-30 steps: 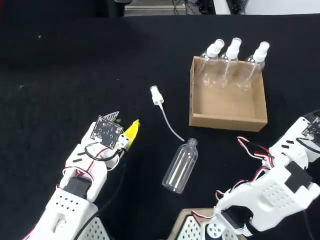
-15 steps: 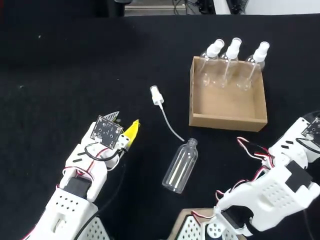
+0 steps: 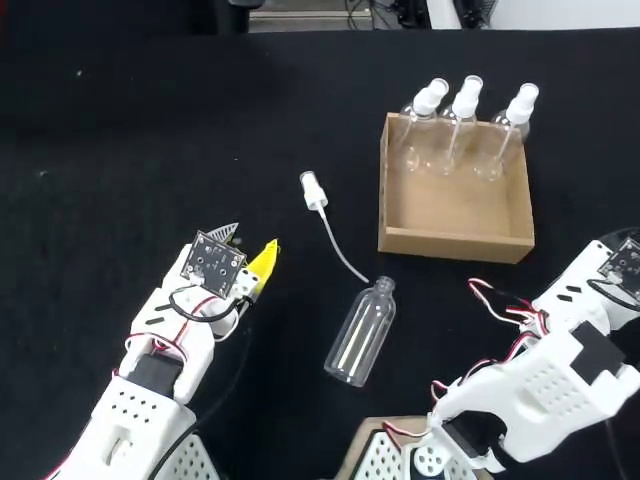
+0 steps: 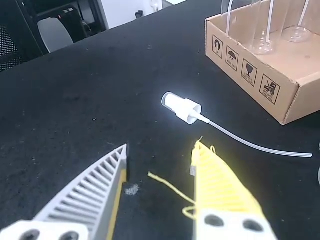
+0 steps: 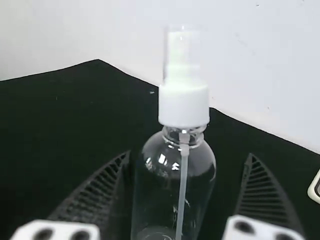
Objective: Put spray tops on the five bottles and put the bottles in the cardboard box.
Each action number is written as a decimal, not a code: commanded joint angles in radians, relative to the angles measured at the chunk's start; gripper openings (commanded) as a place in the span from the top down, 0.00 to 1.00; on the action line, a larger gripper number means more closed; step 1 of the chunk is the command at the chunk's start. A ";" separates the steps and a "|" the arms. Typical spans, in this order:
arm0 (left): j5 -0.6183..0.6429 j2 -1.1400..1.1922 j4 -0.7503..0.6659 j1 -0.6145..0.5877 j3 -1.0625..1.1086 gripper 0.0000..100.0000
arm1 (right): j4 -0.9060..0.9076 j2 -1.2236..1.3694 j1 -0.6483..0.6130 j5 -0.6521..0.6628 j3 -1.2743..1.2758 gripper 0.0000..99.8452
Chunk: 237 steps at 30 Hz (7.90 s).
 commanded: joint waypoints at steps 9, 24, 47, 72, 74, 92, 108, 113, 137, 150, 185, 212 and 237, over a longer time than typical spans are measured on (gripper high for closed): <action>-0.002 -0.011 0.002 0.004 0.024 0.79 | -0.017 -0.007 -0.006 0.002 -0.053 0.71; -0.003 -0.011 0.002 0.004 0.024 0.79 | 0.117 -0.008 0.005 -0.002 -0.150 0.71; -0.003 -0.011 0.002 0.004 0.024 0.79 | 0.060 -0.005 -0.005 0.000 -0.090 0.71; -0.003 -0.011 0.002 0.004 0.024 0.79 | 0.054 0.050 -0.009 0.005 -0.120 0.71; -0.003 -0.011 0.002 0.004 0.024 0.79 | 0.052 0.076 -0.005 0.005 -0.136 0.71; -0.003 -0.011 0.002 0.004 0.024 0.79 | -0.048 0.012 -0.011 0.005 -0.073 0.71; -0.003 -0.011 0.002 0.004 0.024 0.79 | -0.032 0.012 -0.011 0.005 -0.117 0.71; -0.003 -0.011 0.002 0.004 0.024 0.79 | -0.032 0.012 -0.012 0.005 -0.114 0.73; -0.003 -0.011 0.002 0.004 0.024 0.79 | 0.084 -0.412 -0.074 0.000 0.079 0.99; -0.003 -0.011 0.002 0.004 0.024 0.79 | 0.799 -0.975 -0.417 -0.129 0.047 0.99; -0.003 -0.011 0.003 0.002 0.024 0.79 | 0.354 -0.610 -0.784 -0.123 0.165 0.99; -0.003 -0.011 0.003 0.002 0.024 0.79 | -0.152 -0.128 -0.796 -0.121 0.162 0.99; -0.003 -0.011 0.002 0.002 0.024 0.79 | -0.160 -0.085 -0.850 -0.123 0.180 0.82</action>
